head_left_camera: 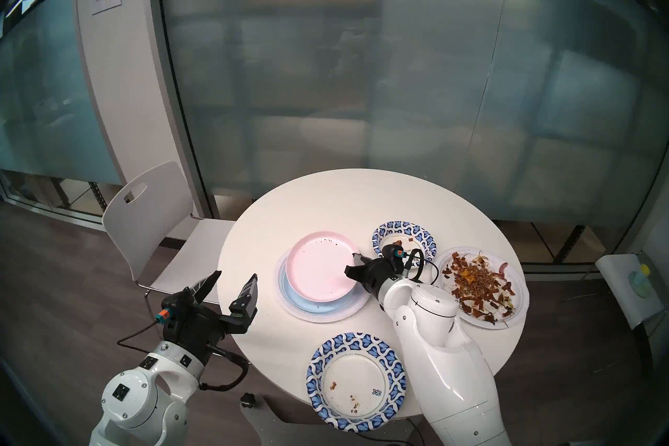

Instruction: Stack the plates into one stack

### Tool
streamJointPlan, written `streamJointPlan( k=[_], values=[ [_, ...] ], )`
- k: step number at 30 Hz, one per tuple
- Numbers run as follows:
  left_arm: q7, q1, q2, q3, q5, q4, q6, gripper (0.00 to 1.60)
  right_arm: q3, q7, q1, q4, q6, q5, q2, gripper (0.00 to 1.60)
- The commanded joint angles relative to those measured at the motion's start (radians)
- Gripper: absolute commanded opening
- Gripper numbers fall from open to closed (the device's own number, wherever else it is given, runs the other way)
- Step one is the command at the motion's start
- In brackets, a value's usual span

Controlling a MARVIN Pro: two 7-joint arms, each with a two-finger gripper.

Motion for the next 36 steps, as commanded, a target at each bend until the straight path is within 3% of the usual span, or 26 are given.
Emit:
streamJointPlan(
  k=[1, 20, 23, 25, 27, 33, 35, 36],
  values=[
    [0.001, -0.002, -0.002, 0.002, -0.002, -0.022, 0.003, 1.60, -0.026, -0.003, 0.022, 0.012, -0.015, 0.003, 0.001, 0.00],
    [-0.006, -0.003, -0.009, -0.001, 0.002, -0.022, 0.005, 1.60, -0.051, -0.030, 0.035, 0.020, -0.020, -0.028, 0.003, 0.00],
    [-0.007, -0.003, -0.010, -0.001, 0.003, -0.022, 0.006, 1.60, -0.057, -0.036, 0.035, 0.017, -0.017, -0.042, 0.008, 0.22],
    [-0.007, -0.003, -0.011, -0.001, 0.004, -0.022, 0.006, 1.60, -0.056, -0.035, 0.035, 0.014, -0.015, -0.042, 0.008, 0.24],
    [-0.008, -0.004, -0.012, -0.002, 0.004, -0.022, 0.006, 1.60, -0.057, -0.035, 0.036, 0.012, -0.010, -0.045, 0.010, 0.46],
    [-0.010, -0.004, -0.013, -0.002, 0.005, -0.022, 0.007, 1.60, -0.065, -0.038, 0.037, 0.004, -0.002, -0.062, 0.018, 0.67],
    [-0.011, -0.004, -0.015, -0.003, 0.006, -0.022, 0.007, 1.60, -0.071, -0.038, 0.037, -0.003, 0.004, -0.074, 0.025, 1.05],
    [-0.011, -0.004, -0.015, -0.003, 0.006, -0.022, 0.007, 1.60, -0.076, -0.039, 0.038, -0.004, 0.005, -0.081, 0.029, 1.12]
  ],
)
